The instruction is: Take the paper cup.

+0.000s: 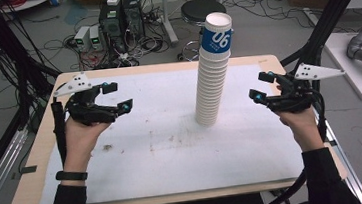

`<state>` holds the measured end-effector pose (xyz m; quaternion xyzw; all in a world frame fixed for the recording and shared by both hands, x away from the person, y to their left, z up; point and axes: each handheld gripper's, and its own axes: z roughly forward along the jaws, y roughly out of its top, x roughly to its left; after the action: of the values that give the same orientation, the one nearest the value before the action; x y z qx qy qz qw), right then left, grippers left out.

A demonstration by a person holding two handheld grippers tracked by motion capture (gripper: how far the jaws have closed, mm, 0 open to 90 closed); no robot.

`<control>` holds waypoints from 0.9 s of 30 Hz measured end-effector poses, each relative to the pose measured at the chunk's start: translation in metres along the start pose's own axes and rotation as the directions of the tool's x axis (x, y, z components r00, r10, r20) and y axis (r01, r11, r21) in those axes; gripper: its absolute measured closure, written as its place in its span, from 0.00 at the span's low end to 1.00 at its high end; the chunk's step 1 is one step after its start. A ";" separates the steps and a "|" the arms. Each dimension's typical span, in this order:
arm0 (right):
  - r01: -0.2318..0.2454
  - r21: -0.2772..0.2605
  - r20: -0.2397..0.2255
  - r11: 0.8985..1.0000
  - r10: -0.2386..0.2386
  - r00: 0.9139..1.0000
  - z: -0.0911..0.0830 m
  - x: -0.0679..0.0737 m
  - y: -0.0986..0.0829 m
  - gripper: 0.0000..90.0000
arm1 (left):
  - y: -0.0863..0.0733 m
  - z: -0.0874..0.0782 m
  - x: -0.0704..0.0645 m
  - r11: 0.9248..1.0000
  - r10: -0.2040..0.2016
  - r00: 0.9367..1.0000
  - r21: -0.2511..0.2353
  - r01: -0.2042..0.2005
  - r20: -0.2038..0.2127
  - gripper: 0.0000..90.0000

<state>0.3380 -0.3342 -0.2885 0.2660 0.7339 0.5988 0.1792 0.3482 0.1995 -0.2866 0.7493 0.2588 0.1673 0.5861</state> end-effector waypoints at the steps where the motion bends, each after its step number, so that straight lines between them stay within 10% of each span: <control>1: 0.000 -0.001 -0.002 1.000 0.000 1.000 0.001 0.000 0.000 0.23 | 0.001 -0.001 0.000 1.000 -0.001 1.000 -0.005 0.001 0.004 0.18; 27: 0.007 -0.015 -0.024 1.000 -0.008 1.000 0.007 -0.002 0.005 0.22 | 0.004 0.003 -0.003 1.000 -0.003 0.999 -0.008 0.003 0.041 0.18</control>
<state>0.3450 -0.3292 -0.2849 0.2546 0.7325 0.6067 0.1747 0.3483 0.1941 -0.2833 0.7497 0.2473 0.1522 0.5947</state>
